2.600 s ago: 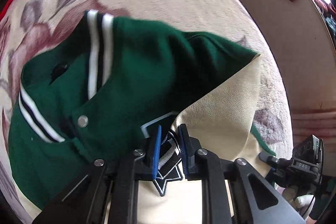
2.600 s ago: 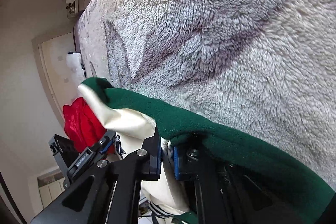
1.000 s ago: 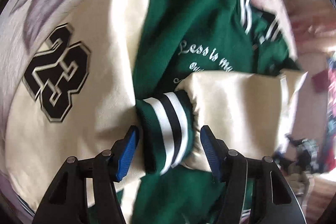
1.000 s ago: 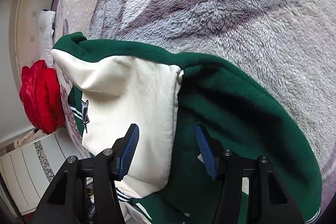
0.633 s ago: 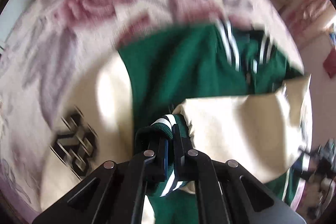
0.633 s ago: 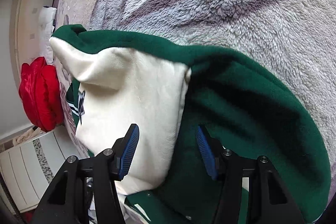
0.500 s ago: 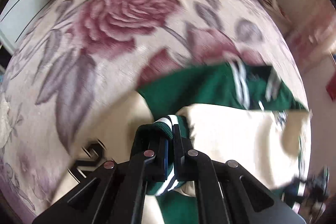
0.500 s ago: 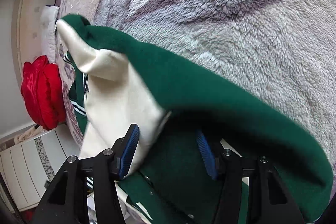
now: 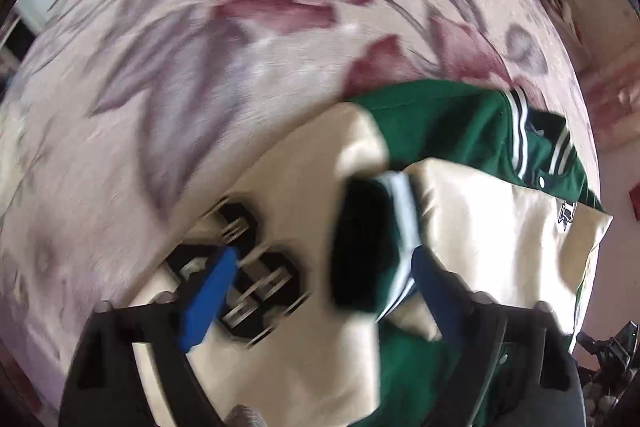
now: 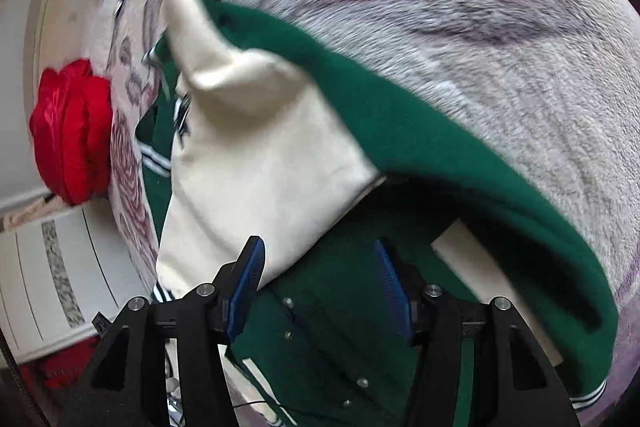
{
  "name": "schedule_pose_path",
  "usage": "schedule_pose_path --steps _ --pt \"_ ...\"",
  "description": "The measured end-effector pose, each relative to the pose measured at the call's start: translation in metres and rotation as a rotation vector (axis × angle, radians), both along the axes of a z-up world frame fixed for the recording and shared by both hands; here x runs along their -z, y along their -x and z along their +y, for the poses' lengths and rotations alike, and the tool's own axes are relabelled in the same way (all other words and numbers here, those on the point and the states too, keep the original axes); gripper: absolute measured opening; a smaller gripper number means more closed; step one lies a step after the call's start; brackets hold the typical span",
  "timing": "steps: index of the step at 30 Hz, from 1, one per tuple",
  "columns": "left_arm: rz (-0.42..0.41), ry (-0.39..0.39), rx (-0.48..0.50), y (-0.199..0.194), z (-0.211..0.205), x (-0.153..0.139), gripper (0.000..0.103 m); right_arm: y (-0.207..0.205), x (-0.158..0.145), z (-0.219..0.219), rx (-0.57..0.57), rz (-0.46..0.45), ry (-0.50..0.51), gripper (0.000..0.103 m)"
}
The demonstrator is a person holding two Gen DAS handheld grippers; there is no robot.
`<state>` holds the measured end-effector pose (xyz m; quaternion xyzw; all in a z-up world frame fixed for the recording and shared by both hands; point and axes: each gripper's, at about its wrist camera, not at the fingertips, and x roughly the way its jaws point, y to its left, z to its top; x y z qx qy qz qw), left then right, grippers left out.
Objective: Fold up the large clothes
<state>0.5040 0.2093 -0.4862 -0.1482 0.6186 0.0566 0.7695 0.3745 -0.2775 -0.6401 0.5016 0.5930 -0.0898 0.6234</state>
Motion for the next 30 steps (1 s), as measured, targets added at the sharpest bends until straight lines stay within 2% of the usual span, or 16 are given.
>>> schedule_pose_path --steps 3,5,9,10,12,14,17,18,19,20,21,22,24,25,28,30 --pt "0.023 0.027 -0.155 0.052 0.042 -0.006 0.09 -0.01 -0.006 0.032 -0.085 0.005 -0.015 0.059" --pt "0.039 0.099 -0.332 0.117 0.081 -0.008 0.09 -0.012 -0.005 0.062 -0.153 0.023 -0.009 0.059" --pt "0.098 0.196 -0.647 0.239 0.121 -0.002 0.09 -0.012 0.006 0.12 -0.27 0.074 0.039 0.059" --pt "0.115 0.249 -0.735 0.273 0.125 0.008 0.09 -0.012 0.008 0.13 -0.286 0.08 0.051 0.059" --pt "0.145 0.352 -0.847 0.314 0.128 0.035 0.09 -0.014 0.008 0.16 -0.317 0.07 0.099 0.059" --pt "0.133 0.447 -0.934 0.334 0.131 0.06 0.09 -0.017 0.005 0.18 -0.34 0.05 0.154 0.059" --pt "0.076 0.538 -1.042 0.341 0.139 0.093 0.088 -0.025 0.006 0.21 -0.38 0.067 0.269 0.059" --pt "0.046 0.547 -1.082 0.34 0.143 0.1 0.088 -0.026 0.008 0.214 -0.389 0.07 0.293 0.059" --pt "0.039 0.515 -1.111 0.338 0.148 0.101 0.08 -0.028 0.009 0.219 -0.396 0.078 0.317 0.059" --pt "0.022 0.482 -1.141 0.337 0.153 0.099 0.071 -0.029 0.011 0.225 -0.4 0.085 0.335 0.059" --pt "-0.004 0.425 -1.175 0.335 0.16 0.094 0.045 -0.031 0.013 0.23 -0.401 0.089 0.347 0.059" --pt "-0.015 0.341 -1.199 0.332 0.169 0.086 0.025 -0.031 0.015 0.232 -0.399 0.094 0.359 0.059" --pt "-0.102 0.259 -1.182 0.317 0.198 0.074 0.021 -0.033 0.016 0.238 -0.4 0.104 0.386 0.059" --pt "-0.117 0.241 -1.172 0.31 0.208 0.073 0.02 -0.034 0.017 0.241 -0.398 0.103 0.392 0.059" --pt "-0.171 0.21 -1.128 0.274 0.263 0.073 0.019 -0.038 0.018 0.249 -0.405 0.102 0.423 0.059" --pt "-0.176 0.206 -1.096 0.25 0.292 0.078 0.018 -0.042 0.016 0.25 -0.418 0.101 0.455 0.059"
